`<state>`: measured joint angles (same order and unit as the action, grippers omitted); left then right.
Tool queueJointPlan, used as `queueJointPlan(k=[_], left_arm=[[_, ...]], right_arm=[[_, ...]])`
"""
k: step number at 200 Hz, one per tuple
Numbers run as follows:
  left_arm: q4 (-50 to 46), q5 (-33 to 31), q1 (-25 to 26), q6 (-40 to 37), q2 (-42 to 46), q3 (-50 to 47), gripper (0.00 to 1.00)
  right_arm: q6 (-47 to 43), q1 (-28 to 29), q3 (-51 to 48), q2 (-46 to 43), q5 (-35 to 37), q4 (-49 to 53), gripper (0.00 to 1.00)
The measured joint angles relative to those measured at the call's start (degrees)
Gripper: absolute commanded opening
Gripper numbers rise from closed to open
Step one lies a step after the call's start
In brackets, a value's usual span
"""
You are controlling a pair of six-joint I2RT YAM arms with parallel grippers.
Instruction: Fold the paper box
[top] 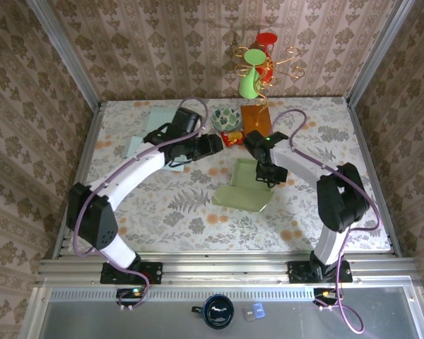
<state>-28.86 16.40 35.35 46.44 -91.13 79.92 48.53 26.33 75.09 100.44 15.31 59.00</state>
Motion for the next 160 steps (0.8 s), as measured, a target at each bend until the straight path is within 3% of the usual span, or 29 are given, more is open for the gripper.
queueJointPlan(k=[49,101,160], left_arm=[[0.1,2.7,-5.2,3.3,3.1,-4.1,0.34],[4.0,6.6,-4.2,6.4,2.7,-17.9,0.31],[20.0,10.4,1.7,13.2,-7.8,-20.1,0.31]], right_arm=[[22.3,-9.9,-20.9,-13.0,-16.8,-14.2,0.0],[43.3,-8.1,-26.2,-15.6,-25.0,-23.5,0.0],[53.2,-4.7,-28.3,-13.8,-27.8,-28.3,0.01]])
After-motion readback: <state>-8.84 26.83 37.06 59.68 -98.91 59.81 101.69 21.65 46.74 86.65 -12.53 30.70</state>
